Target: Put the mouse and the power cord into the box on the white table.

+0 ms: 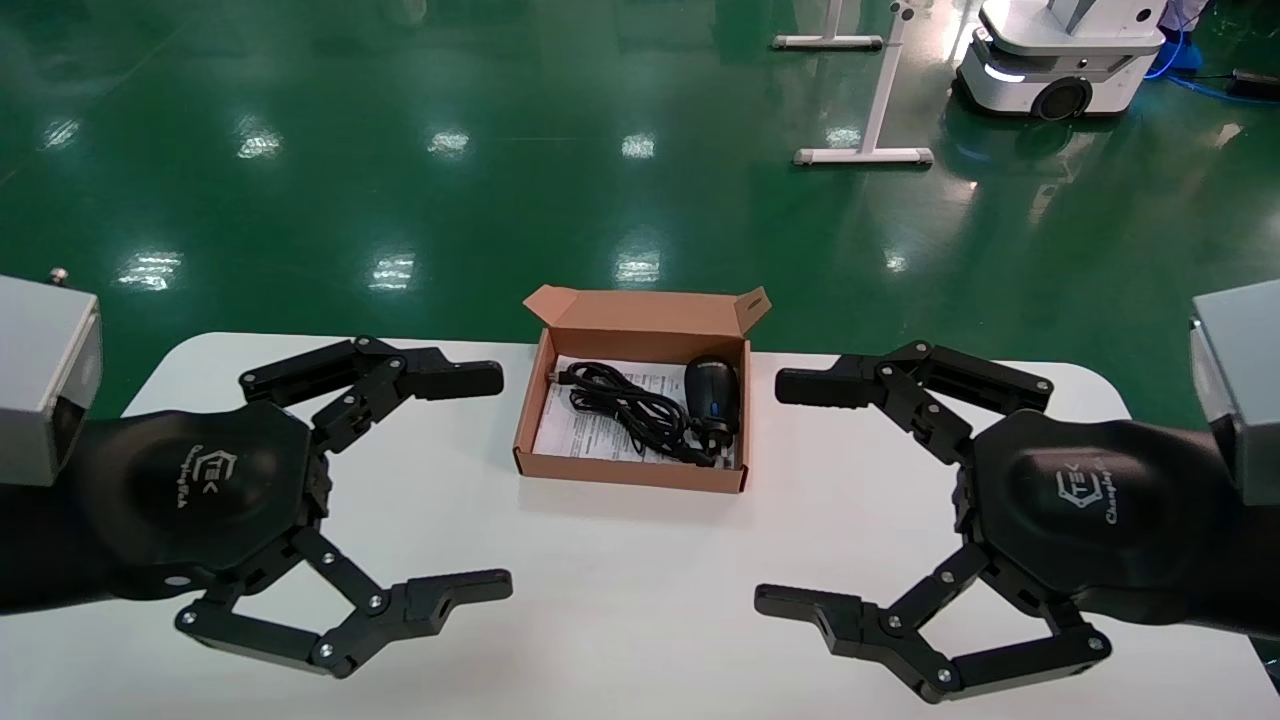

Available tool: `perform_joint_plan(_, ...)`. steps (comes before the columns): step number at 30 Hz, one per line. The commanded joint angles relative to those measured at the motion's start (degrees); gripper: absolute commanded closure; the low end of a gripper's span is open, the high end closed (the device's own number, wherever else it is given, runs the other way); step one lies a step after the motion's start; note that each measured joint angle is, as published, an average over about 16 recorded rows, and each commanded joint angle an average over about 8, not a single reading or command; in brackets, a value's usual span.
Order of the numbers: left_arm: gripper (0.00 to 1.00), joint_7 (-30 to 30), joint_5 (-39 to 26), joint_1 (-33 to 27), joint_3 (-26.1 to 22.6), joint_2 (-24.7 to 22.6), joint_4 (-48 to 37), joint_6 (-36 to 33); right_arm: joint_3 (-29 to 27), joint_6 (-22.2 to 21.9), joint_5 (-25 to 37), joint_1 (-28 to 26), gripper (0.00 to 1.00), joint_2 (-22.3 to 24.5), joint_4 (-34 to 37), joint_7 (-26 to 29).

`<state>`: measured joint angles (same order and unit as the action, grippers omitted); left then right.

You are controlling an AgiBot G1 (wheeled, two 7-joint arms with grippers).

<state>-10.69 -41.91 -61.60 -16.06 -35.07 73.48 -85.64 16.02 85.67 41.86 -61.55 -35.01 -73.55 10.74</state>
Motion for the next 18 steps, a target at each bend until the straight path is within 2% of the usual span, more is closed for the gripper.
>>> perform_joint_plan(1,0.00,0.0,0.0,0.0,0.0,0.0,0.0,0.0,0.0,0.0,0.0,0.0,0.00,0.0,0.0,0.0)
perform_joint_plan(18,0.00,0.0,0.0,0.0,0.0,0.0,0.0,0.0,0.0,0.0,0.0,0.0,0.00,0.0,0.0,0.0)
